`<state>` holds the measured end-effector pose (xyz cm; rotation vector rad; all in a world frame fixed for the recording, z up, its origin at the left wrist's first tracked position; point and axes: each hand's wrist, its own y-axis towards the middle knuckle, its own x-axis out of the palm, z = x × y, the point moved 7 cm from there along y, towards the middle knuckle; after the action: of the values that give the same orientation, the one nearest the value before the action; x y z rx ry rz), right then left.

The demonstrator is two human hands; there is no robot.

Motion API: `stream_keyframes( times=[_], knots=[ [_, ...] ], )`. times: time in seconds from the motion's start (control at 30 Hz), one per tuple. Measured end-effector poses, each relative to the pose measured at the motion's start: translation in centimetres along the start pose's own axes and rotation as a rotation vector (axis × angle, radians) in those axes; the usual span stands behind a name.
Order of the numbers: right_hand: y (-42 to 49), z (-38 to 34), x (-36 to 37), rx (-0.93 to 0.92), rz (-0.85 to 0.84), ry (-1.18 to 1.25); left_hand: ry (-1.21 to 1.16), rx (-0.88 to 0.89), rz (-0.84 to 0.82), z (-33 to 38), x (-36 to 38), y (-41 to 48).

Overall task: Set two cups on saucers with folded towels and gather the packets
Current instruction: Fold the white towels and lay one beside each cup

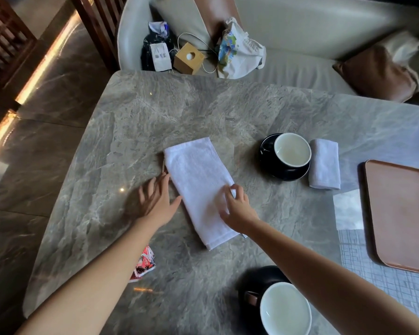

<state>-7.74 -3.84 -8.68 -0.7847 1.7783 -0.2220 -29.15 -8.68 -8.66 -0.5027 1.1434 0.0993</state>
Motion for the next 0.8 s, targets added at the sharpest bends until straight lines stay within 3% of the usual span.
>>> stream_keyframes(
  times=[0.2, 0.33, 0.47, 0.57, 0.67, 0.8],
  knots=[
    [0.1, -0.1, 0.0, -0.005, 0.021, -0.009, 0.157, -0.006, -0.047, -2.0, 0.1, -3.2],
    [0.3, -0.1, 0.0, 0.0, 0.029, 0.038, 0.19, 0.043, 0.117, -1.9, -1.1, -5.3],
    [-0.2, -0.2, -0.5, -0.031, 0.082, 0.049, 0.053, 0.103, 0.174, -0.6, -1.6, -6.3],
    [-1.4, 0.0, -1.0, -0.124, 0.177, -0.077, -0.064, 0.338, 0.146, 3.7, -0.8, -7.4],
    [-3.0, 0.0, -1.1, -0.311, 0.168, -0.166, 0.057, 0.522, -0.008, 7.8, 2.4, -8.8],
    [-5.0, 1.4, -0.4, -0.528, 0.039, -0.341, 0.227, 0.544, -0.075, 8.3, 5.1, -9.3]
  ],
)
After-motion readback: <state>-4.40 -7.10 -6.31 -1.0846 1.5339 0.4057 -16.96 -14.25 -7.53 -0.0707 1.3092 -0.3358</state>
